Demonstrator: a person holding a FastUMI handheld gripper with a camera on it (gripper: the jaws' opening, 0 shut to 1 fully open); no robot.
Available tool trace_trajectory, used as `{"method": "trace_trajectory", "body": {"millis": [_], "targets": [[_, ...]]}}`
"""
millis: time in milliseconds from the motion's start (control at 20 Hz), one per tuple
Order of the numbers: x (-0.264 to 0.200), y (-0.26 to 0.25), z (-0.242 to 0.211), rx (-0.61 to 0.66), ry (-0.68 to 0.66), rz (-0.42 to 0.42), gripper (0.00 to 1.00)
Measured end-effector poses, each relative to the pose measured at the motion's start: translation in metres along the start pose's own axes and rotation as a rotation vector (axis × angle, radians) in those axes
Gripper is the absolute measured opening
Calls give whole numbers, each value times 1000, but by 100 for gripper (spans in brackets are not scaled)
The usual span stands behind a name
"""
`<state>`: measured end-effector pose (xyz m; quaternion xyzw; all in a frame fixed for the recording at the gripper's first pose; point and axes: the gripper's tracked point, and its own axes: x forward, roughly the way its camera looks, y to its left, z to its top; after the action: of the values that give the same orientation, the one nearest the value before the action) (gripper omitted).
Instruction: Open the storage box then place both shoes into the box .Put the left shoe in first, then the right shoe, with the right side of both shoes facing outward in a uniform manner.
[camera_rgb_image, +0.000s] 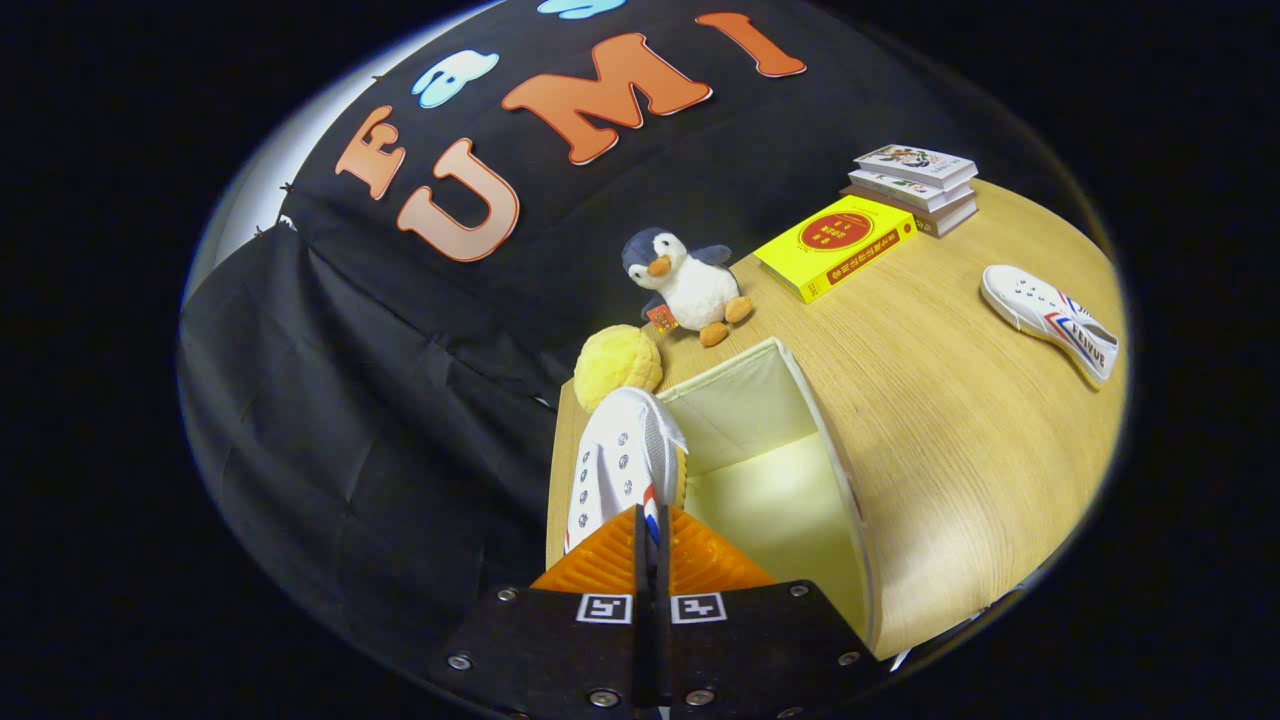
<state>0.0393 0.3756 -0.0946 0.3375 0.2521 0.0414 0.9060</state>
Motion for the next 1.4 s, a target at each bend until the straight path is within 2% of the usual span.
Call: {"method": "trace_trajectory", "body": {"millis": [350,450,550,650,750,900,1050,1400], "targets": [[21,-3,-30,7,27,-60,0],[24,-10,-39,-3,70,-103,0],[23,10,-39,-38,75,-32,5],[15,18,-26,-95,44,-9,27],[3,24,-9,-173,15,13,65],[-18,24,24,-237,-31,61,97],[-52,6,56,-266,-72,72,98],[-92,-120,131,-265,-127,-54,98]]}}
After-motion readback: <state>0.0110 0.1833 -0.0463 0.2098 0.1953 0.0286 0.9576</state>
